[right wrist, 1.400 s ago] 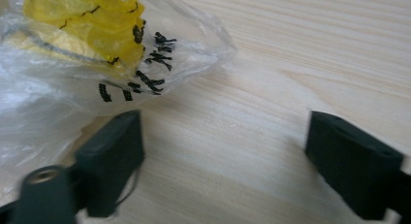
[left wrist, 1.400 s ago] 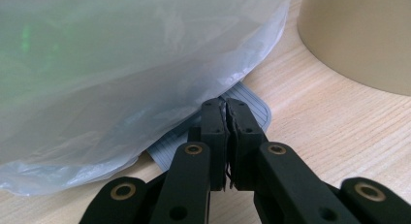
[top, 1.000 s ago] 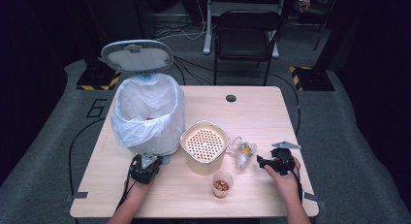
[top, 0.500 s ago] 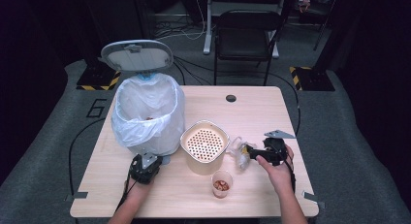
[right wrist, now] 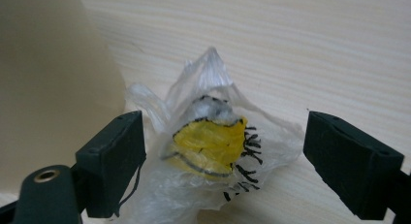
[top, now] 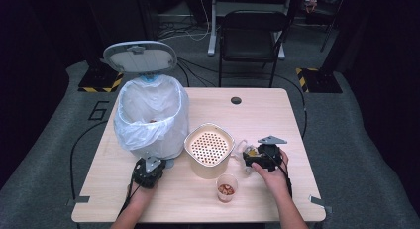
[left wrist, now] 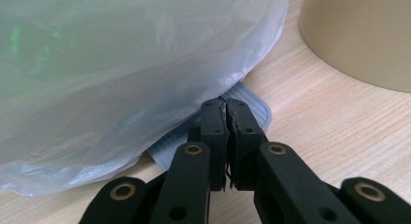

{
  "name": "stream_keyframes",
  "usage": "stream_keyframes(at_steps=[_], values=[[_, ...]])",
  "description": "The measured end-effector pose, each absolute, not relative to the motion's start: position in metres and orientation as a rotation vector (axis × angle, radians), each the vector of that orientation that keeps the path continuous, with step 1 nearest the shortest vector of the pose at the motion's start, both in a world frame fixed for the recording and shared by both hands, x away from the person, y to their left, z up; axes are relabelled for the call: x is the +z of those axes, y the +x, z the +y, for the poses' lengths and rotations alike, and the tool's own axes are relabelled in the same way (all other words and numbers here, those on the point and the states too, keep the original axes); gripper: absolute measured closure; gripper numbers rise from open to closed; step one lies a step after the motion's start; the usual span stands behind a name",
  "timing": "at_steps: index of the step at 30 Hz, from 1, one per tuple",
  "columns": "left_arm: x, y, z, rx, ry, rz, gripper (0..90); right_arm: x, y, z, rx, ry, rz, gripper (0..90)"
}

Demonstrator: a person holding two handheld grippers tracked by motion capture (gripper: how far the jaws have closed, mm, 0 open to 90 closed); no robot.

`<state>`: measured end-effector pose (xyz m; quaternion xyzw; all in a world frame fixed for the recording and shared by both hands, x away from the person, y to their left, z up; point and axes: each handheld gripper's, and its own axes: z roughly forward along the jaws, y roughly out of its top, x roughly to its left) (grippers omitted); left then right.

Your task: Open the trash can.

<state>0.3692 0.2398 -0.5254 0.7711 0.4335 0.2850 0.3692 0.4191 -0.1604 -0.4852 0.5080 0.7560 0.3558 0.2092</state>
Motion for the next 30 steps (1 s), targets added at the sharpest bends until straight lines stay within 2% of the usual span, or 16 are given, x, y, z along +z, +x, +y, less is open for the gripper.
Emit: stream_keyframes(at_steps=[4,12,14,16,17,18,20,21,22,27,30], values=[[-0.525,0.369,0.24,0.728,2.002,1.108,86.6,-0.495,0.422,-0.16,0.968,1.437,2.131,16.3],[-0.525,0.368,0.239,0.726,2.001,1.111,86.5,-0.508,0.423,-0.15,0.9,1.398,2.205,27.7],[-0.525,0.368,0.239,0.726,2.001,1.111,86.5,-0.51,0.423,-0.148,0.885,1.381,2.211,35.2],[-0.525,0.368,0.239,0.726,2.001,1.111,86.5,-0.509,0.422,-0.148,0.876,1.375,2.222,37.0],[-0.525,0.368,0.239,0.727,2.001,1.112,86.5,-0.51,0.422,-0.149,0.883,1.385,2.22,42.6],[-0.525,0.368,0.239,0.727,2.001,1.112,86.5,-0.51,0.422,-0.149,0.883,1.385,2.22,42.6],[-0.525,0.368,0.239,0.728,2.002,1.11,86.5,-0.51,0.423,-0.152,0.907,1.377,2.239,51.0],[-0.525,0.368,0.239,0.728,2.002,1.11,86.5,-0.51,0.423,-0.152,0.907,1.377,2.239,51.0],[-0.525,0.368,0.239,0.728,1.997,1.11,86.5,-0.509,0.422,-0.152,0.905,1.372,2.243,56.6],[-0.525,0.368,0.239,0.729,1.999,1.109,86.5,-0.507,0.421,-0.152,0.905,1.363,2.244,62.2],[-0.525,0.368,0.239,0.736,1.994,1.108,86.5,-0.506,0.421,-0.153,0.922,1.358,2.248,62.6]])
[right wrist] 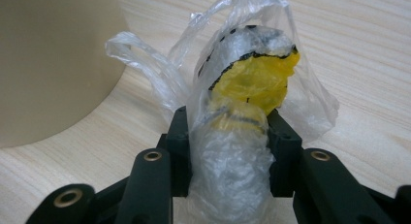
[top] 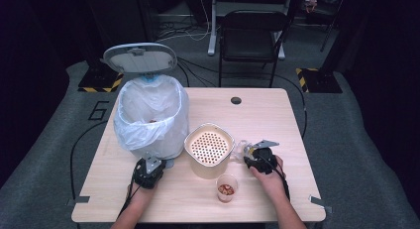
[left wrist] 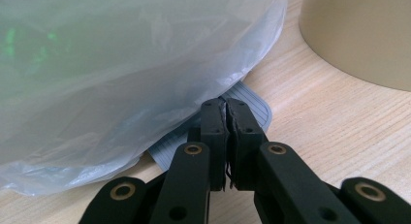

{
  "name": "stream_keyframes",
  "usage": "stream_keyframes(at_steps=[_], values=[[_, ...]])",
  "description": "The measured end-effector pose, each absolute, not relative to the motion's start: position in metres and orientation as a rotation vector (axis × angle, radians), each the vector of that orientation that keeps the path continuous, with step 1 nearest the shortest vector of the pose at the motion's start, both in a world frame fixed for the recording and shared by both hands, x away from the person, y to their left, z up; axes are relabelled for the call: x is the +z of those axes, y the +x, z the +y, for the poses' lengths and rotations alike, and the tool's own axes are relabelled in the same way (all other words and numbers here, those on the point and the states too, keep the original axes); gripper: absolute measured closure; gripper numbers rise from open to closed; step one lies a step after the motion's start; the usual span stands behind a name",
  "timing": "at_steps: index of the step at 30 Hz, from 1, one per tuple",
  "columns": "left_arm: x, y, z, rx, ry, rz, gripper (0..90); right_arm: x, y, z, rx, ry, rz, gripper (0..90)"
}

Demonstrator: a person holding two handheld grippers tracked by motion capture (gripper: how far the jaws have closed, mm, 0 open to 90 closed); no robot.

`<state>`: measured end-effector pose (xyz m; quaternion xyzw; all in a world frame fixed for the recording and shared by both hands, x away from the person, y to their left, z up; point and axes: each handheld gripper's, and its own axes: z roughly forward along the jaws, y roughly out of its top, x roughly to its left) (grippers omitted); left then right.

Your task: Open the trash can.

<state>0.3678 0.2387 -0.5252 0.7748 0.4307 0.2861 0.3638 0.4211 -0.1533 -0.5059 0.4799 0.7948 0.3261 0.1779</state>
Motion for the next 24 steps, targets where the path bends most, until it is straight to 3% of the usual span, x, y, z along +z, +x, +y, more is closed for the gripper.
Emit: stream_keyframes(at_steps=[24], values=[[-0.525,0.368,0.239,0.733,1.998,1.104,86.7,-0.488,0.415,-0.169,0.983,1.378,2.211,63.7]])
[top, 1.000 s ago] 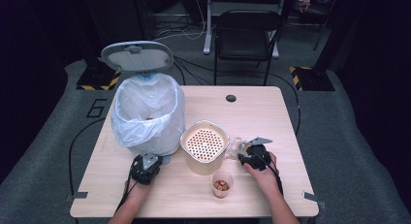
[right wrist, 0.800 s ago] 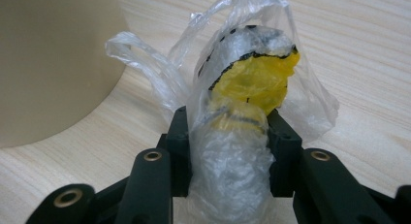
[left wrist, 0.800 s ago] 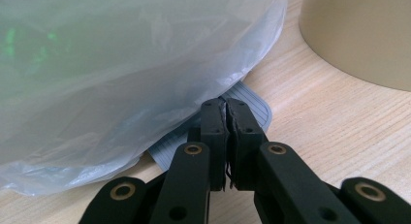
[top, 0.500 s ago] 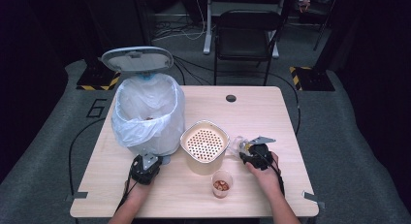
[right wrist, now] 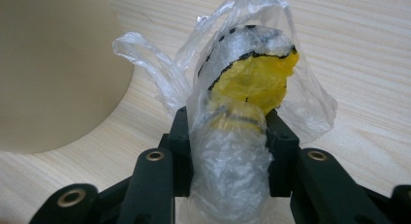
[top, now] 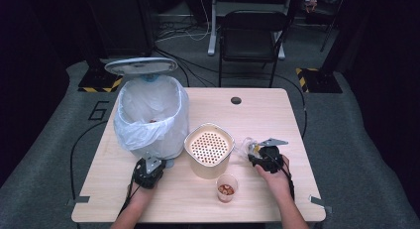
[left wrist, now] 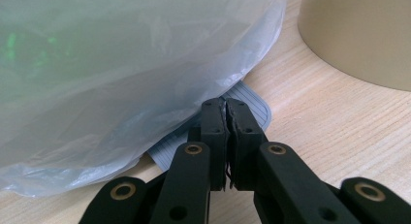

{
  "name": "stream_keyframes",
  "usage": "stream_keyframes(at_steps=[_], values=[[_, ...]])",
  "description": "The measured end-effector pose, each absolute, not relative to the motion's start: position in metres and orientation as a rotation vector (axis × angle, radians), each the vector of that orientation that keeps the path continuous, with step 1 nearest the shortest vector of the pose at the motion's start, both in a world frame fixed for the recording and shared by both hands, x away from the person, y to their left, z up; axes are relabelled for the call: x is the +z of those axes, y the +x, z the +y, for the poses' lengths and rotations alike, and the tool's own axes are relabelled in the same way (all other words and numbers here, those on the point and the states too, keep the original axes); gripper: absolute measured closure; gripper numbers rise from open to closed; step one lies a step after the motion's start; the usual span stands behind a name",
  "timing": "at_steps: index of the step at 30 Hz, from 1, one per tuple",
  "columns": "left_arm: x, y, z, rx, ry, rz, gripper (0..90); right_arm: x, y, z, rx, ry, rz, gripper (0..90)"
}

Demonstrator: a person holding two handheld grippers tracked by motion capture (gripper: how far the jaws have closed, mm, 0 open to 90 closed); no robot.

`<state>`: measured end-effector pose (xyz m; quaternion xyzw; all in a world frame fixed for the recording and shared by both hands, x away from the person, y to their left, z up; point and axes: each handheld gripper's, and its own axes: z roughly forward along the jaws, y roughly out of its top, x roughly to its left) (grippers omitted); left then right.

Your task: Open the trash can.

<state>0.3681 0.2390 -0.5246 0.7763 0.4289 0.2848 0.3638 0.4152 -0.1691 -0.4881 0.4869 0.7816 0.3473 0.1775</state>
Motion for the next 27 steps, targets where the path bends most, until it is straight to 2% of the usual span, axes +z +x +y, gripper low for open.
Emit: stream_keyframes(at_steps=[15,27], values=[[-0.523,0.368,0.235,0.748,1.992,1.141,86.6,-0.471,0.412,-0.176,1.002,1.392,2.195,63.6],[-0.52,0.371,0.233,0.66,1.933,1.265,86.4,-0.457,0.412,-0.172,1.017,1.359,2.203,63.6]])
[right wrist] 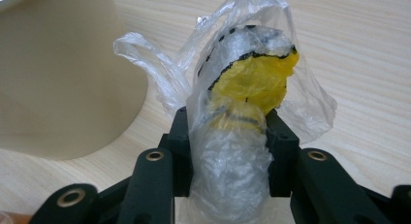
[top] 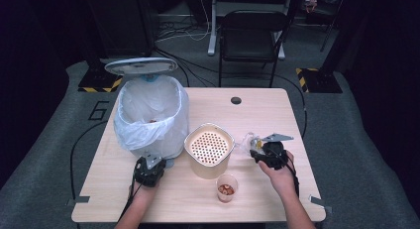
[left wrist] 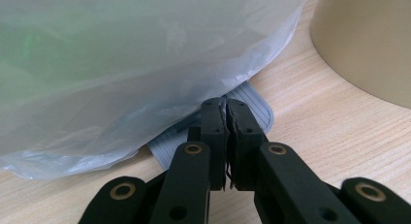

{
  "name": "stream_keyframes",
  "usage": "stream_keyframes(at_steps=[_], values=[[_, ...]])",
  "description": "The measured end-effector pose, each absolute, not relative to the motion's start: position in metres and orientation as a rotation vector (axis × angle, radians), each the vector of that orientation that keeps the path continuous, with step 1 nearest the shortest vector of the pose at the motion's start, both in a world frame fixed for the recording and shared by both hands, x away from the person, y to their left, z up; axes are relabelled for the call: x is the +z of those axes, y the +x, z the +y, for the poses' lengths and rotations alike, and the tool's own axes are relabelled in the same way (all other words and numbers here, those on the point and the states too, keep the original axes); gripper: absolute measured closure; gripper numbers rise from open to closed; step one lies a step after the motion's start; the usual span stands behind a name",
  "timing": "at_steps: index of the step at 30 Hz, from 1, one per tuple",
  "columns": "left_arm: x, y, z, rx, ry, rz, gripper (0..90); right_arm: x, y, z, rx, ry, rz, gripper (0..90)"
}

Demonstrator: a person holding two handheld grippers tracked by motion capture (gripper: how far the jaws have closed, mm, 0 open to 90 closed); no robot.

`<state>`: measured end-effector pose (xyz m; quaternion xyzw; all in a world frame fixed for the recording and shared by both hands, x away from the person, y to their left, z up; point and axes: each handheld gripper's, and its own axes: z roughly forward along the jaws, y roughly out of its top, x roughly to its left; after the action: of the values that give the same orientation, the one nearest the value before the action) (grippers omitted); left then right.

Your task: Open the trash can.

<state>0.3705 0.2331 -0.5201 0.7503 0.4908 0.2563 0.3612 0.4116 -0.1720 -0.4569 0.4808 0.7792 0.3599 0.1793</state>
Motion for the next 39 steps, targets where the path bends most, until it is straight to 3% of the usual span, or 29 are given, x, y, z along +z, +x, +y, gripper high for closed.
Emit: stream_keyframes(at_steps=[7,16,18,29,39], values=[[-0.52,0.37,0.232,0.704,1.948,1.255,86.3,-0.447,0.411,-0.169,1.012,1.314,2.211,63.6],[-0.521,0.37,0.233,0.664,1.921,1.269,86.2,-0.43,0.411,-0.17,1.025,1.304,2.213,63.6],[-0.52,0.369,0.234,0.718,1.966,1.226,86.2,-0.425,0.411,-0.17,1.031,1.297,2.212,63.6],[-0.522,0.369,0.234,0.673,1.924,1.257,86.0,-0.401,0.414,-0.166,1.057,1.256,2.231,63.6],[-0.522,0.369,0.235,0.695,1.941,1.237,86.0,-0.352,0.418,-0.153,1.107,1.161,2.231,63.8]])
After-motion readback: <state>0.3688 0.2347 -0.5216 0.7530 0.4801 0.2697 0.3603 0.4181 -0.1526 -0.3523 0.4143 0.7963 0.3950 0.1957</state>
